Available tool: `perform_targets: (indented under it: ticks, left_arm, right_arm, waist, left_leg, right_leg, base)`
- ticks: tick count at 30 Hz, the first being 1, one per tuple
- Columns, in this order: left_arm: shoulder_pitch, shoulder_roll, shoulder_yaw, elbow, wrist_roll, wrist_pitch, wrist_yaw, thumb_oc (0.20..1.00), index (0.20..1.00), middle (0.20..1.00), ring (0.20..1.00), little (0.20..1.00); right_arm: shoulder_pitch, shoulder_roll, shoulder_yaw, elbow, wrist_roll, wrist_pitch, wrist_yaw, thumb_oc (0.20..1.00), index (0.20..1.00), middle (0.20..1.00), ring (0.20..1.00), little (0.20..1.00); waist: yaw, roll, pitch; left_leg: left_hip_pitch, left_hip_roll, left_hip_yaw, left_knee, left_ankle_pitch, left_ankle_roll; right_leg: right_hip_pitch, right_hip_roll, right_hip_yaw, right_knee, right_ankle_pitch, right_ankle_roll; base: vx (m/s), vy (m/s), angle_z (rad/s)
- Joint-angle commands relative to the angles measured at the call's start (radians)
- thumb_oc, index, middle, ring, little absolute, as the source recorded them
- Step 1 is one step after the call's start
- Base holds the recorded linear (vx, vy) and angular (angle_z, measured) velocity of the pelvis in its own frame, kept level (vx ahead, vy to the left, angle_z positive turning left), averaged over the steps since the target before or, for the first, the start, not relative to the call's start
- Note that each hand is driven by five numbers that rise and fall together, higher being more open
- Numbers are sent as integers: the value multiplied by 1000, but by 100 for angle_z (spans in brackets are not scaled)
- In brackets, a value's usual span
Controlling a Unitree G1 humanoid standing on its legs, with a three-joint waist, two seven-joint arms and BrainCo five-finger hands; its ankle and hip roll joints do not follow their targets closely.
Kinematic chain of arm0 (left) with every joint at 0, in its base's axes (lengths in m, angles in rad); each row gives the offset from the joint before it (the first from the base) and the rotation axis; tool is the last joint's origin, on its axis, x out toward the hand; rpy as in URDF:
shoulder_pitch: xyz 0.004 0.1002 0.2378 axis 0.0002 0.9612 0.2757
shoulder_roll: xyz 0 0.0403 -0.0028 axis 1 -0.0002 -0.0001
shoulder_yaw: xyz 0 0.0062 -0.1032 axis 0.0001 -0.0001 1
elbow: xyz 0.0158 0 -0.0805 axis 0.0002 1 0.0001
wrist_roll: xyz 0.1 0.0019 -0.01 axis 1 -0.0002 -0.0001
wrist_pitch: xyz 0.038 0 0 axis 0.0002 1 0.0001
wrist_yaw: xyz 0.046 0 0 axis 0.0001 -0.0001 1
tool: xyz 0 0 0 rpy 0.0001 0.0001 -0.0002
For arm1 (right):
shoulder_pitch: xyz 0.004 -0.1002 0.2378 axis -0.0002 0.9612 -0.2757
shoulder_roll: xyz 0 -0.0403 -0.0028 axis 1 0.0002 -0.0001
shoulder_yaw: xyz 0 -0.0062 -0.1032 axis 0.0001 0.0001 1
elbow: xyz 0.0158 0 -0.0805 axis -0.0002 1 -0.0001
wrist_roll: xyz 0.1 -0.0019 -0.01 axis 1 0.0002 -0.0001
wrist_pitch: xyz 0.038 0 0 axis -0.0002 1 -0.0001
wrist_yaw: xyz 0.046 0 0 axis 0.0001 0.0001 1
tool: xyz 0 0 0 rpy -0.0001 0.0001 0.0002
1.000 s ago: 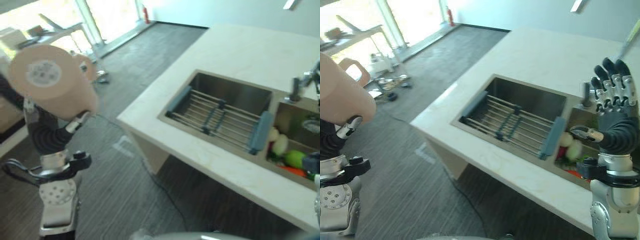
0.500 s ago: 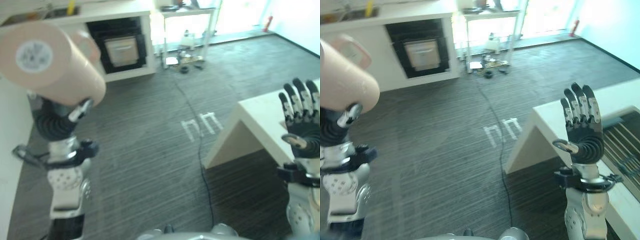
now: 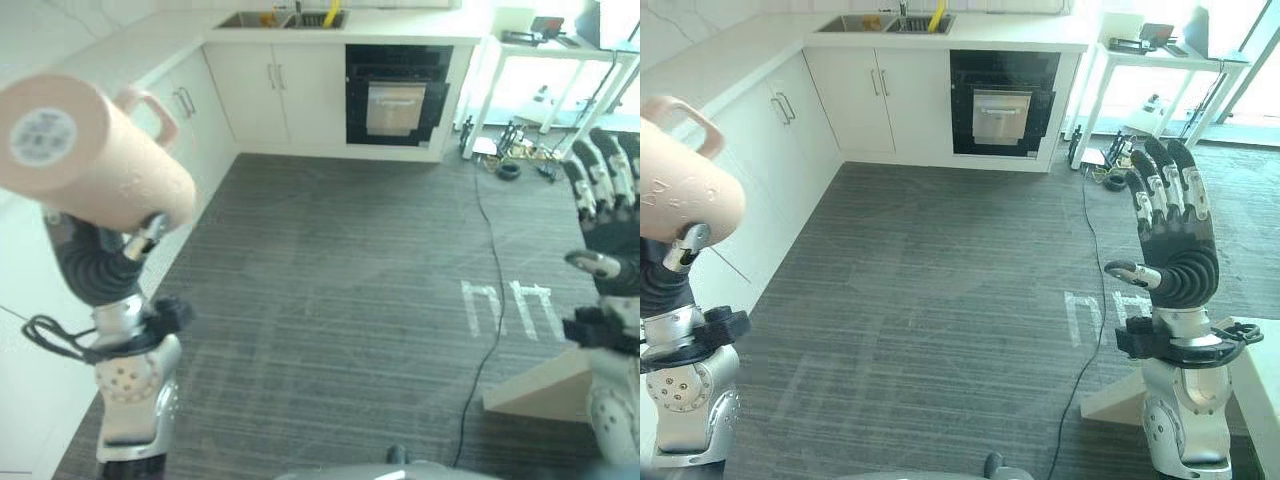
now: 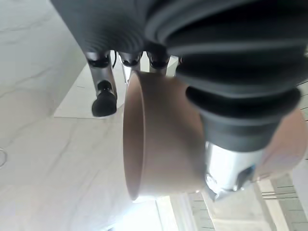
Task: Place the dishes in the dishwasher.
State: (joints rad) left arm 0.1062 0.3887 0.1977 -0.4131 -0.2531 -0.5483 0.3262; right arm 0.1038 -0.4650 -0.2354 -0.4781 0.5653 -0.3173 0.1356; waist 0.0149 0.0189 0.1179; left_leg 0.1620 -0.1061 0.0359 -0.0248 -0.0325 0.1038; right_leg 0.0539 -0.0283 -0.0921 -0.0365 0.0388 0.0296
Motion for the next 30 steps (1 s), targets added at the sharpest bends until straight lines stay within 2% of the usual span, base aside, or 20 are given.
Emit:
perform_targets:
  ticks: [1, 6, 7, 10, 12, 17, 27, 29, 30]
  left_arm:
    - [-25, 66, 41, -46, 62, -33, 41, 200, 200, 200, 200, 200]
    - [-1, 90, 83, -37, 60, -28, 58, 200, 200, 200, 200, 200]
    - [-71, 47, -69, -26, -86, 42, 47, 200, 200, 200, 200, 200]
    - [-52, 42, -57, -19, -84, 24, 26, 200, 200, 200, 200, 200]
    - [-23, 46, -31, -26, -103, 17, 10, 200, 200, 200, 200, 200]
    - [24, 50, 5, -20, -143, -14, -35, 200, 200, 200, 200, 200]
    - [-9, 60, -16, -7, -109, 3, -34, 200, 200, 200, 200, 200]
    - [-2, 59, -16, -4, -105, 2, -23, 200, 200, 200, 200, 200]
    - [7, 60, -10, -3, -109, -2, -21, 200, 200, 200, 200, 200]
  right_arm:
    - [-17, 5, 14, -22, -8, -8, -14, 1000, 1000, 1000, 1000, 1000]
    - [-20, -5, 25, -16, 8, -5, 11, 1000, 1000, 1000, 1000, 1000]
    - [11, -24, 62, -12, 2, 15, -49, 1000, 1000, 1000, 1000, 1000]
    - [9, -17, 66, 3, -19, 4, -45, 1000, 1000, 1000, 1000, 1000]
    - [15, -20, 56, -4, -22, 19, -48, 1000, 1000, 1000, 1000, 1000]
    - [60, -6, 23, -26, 7, 7, -13, 1000, 1000, 1000, 1000, 1000]
    - [39, -2, 40, -25, -19, 2, -73, 1000, 1000, 1000, 1000, 1000]
    - [34, -4, 42, -21, -13, 6, -65, 1000, 1000, 1000, 1000, 1000]
    - [34, -11, 41, -17, -3, 3, -55, 1000, 1000, 1000, 1000, 1000]
  waist:
    - [4, -39, -24]
    - [13, -30, -29]
    - [-70, -52, -37]
    - [-61, -57, -40]
    - [-55, -59, -46]
    - [-60, -59, -53]
    - [-72, -47, -47]
    - [-67, -49, -38]
    - [-64, -59, -27]
  left_leg:
    - [-39, 107, -60, -62, -21, -99]
    - [-37, 110, -57, -62, -19, -103]
    - [-31, 160, 104, -57, -25, -137]
    - [-24, 160, 107, -60, -30, -134]
    - [-19, 163, 113, -62, -34, -131]
    - [-11, 163, 120, -62, -37, -130]
    - [-17, 193, 115, -62, -24, -152]
    - [-18, 193, 120, -34, -18, -162]
    - [-47, 190, 125, 64, -29, -167]
  right_leg:
    - [27, -65, -46, 1, -28, 96]
    - [45, -61, -59, -15, -33, 90]
    - [53, -50, -47, -47, -40, 70]
    - [61, -51, -54, -50, -45, 67]
    - [65, -50, -63, -51, -47, 67]
    - [67, -41, -61, -50, -51, 62]
    - [62, -19, -50, -51, -59, 47]
    - [62, -13, -56, -51, -59, 37]
    - [63, -15, -56, -50, -58, 29]
  base:
    - [13, -73, 7]
    - [-30, -55, 16]
    - [-18, -11, -3]
    - [0, 5, -6]
    - [12, -7, -6]
    - [55, -66, -1]
    - [54, -140, 1]
    - [54, -171, 0]
    - [53, -311, -8]
